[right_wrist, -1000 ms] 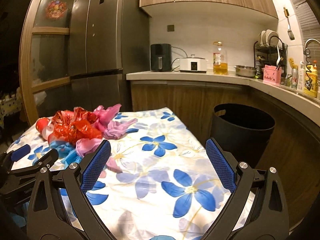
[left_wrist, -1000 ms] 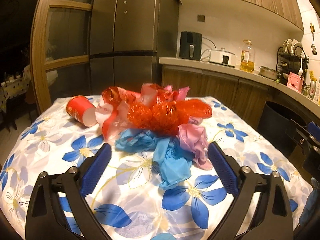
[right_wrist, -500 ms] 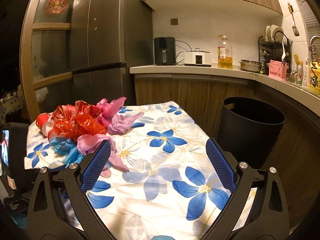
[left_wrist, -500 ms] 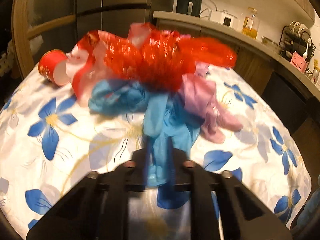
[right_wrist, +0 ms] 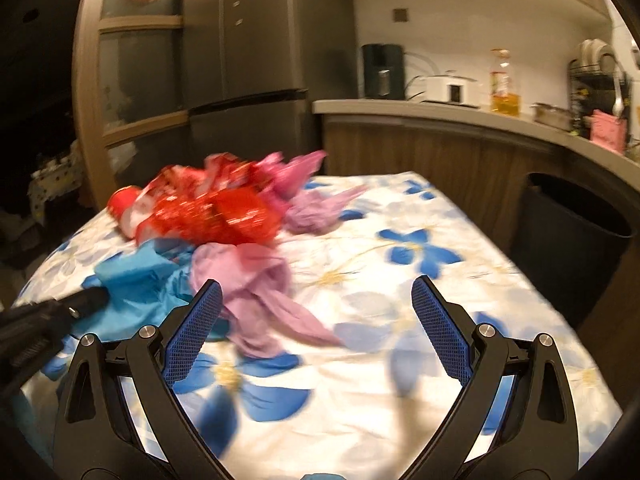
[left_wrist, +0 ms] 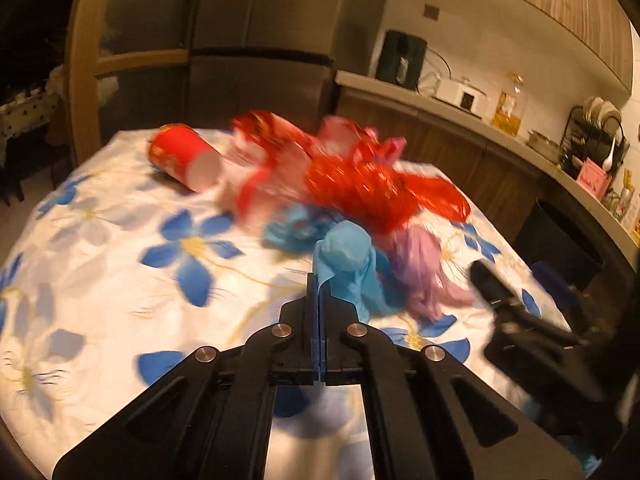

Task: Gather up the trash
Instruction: 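Grasp the pink glove with the right tool while the left tool grasps the blue glove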

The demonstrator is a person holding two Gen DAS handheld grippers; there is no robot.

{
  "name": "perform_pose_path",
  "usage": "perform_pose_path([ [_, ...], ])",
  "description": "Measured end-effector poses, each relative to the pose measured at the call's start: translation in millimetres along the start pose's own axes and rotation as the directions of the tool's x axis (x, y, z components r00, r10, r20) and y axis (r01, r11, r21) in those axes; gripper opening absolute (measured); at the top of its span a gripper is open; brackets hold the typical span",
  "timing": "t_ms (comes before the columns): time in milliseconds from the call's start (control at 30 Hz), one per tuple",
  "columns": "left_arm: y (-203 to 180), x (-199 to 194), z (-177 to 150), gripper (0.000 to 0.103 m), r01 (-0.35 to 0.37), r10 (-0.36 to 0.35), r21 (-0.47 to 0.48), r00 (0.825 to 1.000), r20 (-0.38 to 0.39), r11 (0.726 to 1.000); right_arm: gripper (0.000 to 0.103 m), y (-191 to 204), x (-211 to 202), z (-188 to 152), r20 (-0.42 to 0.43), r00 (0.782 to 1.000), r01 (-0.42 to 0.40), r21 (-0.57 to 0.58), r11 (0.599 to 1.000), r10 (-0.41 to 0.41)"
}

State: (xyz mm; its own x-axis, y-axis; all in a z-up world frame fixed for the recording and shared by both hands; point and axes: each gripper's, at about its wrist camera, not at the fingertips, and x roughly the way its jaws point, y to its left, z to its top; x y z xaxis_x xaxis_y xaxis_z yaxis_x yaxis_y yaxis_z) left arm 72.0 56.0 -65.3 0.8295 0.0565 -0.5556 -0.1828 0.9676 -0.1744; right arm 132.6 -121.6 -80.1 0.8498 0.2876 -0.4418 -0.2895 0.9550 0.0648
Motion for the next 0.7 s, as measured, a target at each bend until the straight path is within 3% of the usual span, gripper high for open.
perform_pose_path([
  [167,18,-16,5,0.000,-0.042,0.043,-0.027,0.998,0.039,0.999,0.092,23,23,1,-0.057,0.996,-0.074,-0.012,0.997,0.073],
  [333,33,-26,10,0.000,-0.063,0.066,-0.058,0.996,0.058,0.996,0.078,37,43,0,-0.132,0.988,-0.090,-0.040,0.995,0.084],
  [467,33,-28,11,0.000,-0.067,0.070,-0.056,0.996,0.058,0.996,0.053,40,54,-6,-0.182,0.981,-0.085,-0.050,0.995,0.074],
  [600,32,-29,10,0.000,-0.070,0.073,-0.053,0.996,0.056,0.996,0.019,42,55,-9,-0.192,0.977,-0.101,-0.050,0.994,0.089],
  [700,31,-32,11,0.000,-0.074,0.077,-0.055,0.995,0.060,0.996,0.010,42,48,-8,-0.169,0.981,-0.111,-0.063,0.992,0.099],
])
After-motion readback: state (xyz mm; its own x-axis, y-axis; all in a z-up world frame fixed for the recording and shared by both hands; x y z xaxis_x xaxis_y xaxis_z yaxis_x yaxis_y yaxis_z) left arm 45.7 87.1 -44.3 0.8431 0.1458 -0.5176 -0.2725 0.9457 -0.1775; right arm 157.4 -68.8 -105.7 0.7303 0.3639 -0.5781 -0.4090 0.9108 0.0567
